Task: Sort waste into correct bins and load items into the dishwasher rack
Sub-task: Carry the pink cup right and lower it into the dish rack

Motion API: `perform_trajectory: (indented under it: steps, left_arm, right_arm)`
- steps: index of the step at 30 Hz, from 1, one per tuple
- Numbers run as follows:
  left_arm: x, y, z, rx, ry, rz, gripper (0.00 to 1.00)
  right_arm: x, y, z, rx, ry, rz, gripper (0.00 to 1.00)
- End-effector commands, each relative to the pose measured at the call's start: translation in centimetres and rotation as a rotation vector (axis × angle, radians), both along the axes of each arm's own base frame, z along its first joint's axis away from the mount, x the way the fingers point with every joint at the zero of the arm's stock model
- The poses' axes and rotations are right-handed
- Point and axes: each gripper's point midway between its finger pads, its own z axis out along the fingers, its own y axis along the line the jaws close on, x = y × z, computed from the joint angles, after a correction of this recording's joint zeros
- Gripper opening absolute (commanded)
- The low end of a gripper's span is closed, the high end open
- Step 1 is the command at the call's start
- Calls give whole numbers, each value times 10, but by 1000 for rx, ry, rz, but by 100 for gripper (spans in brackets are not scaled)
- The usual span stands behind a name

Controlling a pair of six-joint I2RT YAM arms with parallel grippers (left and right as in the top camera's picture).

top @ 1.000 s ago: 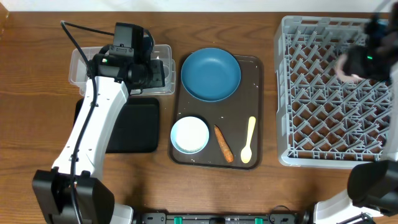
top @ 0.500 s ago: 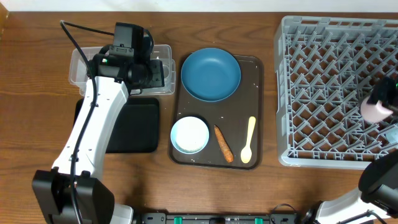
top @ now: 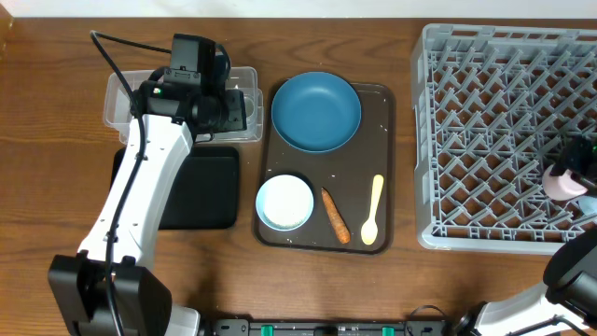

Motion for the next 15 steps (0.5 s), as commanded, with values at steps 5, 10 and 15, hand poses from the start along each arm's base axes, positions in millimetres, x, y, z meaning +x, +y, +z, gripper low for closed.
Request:
perform_trajectory:
  steps: [5,10,15]
  left_arm:
    - [2,2,3,21,-13,-8,49]
    - [2,2,3,21,-13,-8,49]
    - [2,2,3,21,-13,-8,49]
  right_arm:
    - [-6,-3,-12,-2,13,-35,50]
    - [-5,-2,-12,4,5,-34,53]
    - [-10,4,-12,33,24,-34,38]
